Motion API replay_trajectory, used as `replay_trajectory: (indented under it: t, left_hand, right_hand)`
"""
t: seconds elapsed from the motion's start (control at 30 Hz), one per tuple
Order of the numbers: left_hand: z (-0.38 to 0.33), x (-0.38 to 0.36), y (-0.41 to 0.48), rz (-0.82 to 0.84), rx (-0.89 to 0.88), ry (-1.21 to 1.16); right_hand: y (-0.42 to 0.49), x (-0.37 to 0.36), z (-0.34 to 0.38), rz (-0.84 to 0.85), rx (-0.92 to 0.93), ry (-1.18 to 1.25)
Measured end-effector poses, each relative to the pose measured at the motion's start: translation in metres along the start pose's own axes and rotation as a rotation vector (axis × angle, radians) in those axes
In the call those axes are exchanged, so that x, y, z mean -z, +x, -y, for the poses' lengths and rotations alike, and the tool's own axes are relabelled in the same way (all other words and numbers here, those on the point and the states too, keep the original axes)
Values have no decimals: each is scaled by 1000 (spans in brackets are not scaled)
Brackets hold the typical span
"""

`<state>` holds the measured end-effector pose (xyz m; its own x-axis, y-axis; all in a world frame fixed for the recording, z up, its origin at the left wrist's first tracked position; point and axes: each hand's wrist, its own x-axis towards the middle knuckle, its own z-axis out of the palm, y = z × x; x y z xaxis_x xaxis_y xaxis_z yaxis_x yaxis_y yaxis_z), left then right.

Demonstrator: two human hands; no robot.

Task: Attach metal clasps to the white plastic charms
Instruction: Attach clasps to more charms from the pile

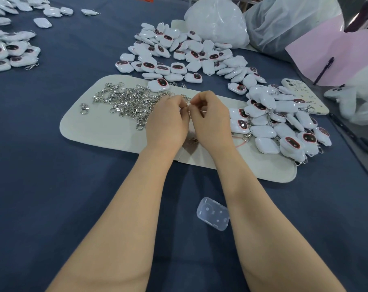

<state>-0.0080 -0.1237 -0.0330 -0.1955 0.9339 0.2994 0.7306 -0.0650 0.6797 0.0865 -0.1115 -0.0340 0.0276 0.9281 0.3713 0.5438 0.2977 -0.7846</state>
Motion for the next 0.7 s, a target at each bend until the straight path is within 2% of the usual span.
replay_trajectory:
  t: [0.17, 0.43, 0.7]
  left_hand:
    - [-3, 3, 0, 19, 73, -187]
    - [-3, 4, 0, 8, 77, -162]
    - [-5, 4, 0, -5, 41, -132]
  right_hand:
    - [1, 1, -1, -7, -25, 22]
    - [0, -2, -3, -38, 44, -91]
    - [0, -2, -3, -55, 45, -92]
